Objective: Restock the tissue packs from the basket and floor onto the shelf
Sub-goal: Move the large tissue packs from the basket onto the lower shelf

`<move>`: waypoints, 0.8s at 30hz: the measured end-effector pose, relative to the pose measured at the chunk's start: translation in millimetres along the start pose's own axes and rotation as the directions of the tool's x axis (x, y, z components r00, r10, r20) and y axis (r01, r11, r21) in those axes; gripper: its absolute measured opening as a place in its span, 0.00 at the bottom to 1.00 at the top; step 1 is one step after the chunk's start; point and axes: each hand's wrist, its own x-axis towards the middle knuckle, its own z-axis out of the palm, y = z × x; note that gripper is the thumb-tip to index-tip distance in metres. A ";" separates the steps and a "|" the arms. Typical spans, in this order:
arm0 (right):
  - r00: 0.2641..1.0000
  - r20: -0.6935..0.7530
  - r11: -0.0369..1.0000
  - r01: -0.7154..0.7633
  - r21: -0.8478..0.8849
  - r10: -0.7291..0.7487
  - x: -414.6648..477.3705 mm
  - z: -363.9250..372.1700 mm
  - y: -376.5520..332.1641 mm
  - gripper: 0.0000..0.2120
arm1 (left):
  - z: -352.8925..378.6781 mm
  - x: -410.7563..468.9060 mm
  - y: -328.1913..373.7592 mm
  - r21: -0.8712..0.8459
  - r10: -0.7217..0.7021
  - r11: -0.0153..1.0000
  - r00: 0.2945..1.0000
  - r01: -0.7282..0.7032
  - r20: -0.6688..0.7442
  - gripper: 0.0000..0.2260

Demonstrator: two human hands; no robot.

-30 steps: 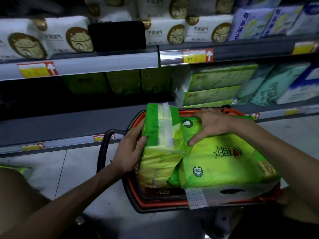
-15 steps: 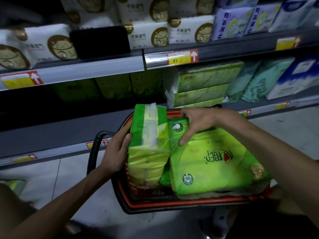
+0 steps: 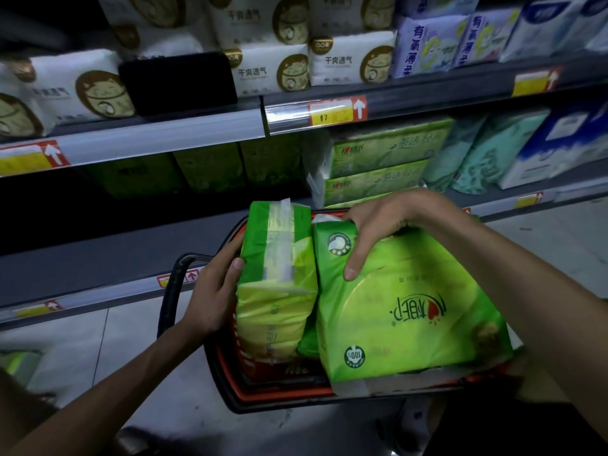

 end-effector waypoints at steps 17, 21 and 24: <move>0.852 -0.504 0.944 0.269 0.192 -0.140 -118.1 -28.6 -19.0 0.33 | -14.5 15.2 17.3 -0.060 -0.029 0.998 0.995 0.023 -0.100 0.20; 0.738 -0.657 0.848 0.439 0.296 -0.153 -158.5 -42.2 -15.7 0.29 | -27.1 27.9 26.8 0.009 -0.036 0.999 0.991 0.037 -0.125 0.18; 0.583 -0.801 0.713 0.619 0.329 -0.137 -167.8 -51.1 -7.8 0.28 | -30.9 42.3 45.3 0.028 -0.028 0.999 0.990 0.032 -0.139 0.17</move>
